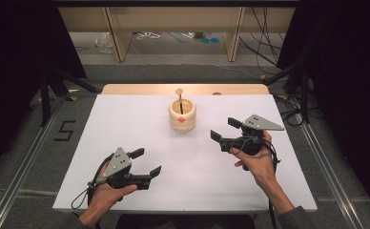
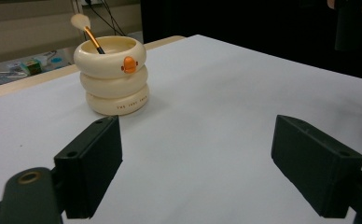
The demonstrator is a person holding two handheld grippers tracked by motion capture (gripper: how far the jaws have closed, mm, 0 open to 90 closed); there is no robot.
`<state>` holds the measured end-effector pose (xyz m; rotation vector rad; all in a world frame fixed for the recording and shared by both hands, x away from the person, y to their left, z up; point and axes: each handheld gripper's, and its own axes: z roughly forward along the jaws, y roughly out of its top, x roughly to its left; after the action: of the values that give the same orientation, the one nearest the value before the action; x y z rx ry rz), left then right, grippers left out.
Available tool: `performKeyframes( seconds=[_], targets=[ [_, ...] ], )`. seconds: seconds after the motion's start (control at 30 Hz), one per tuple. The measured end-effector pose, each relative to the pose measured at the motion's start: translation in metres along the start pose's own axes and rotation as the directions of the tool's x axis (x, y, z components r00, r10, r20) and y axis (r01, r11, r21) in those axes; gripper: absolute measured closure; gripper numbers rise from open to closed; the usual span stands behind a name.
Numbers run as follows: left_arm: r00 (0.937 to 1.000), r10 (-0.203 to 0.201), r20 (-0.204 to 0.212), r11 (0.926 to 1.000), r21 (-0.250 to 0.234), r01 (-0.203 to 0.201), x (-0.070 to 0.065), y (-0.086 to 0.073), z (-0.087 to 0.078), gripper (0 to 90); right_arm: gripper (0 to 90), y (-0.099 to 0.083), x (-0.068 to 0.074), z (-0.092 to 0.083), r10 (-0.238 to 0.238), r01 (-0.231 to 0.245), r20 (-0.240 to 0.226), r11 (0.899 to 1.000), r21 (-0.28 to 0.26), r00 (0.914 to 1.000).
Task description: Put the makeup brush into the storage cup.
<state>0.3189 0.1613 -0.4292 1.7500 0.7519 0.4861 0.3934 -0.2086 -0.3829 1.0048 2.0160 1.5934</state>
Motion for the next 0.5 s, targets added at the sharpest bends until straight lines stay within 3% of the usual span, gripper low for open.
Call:
performKeyframes(
  seconds=[0.5],
  targets=[
    [1.0, -0.004, 0.0, 1.0, -0.003, 0.004, 0.0, 0.0, -0.001, 16.2, 15.6, -0.016, 0.008, -0.006, -0.008, 0.008, -0.025, 1.0, 0.003, 0.9997]
  ],
)
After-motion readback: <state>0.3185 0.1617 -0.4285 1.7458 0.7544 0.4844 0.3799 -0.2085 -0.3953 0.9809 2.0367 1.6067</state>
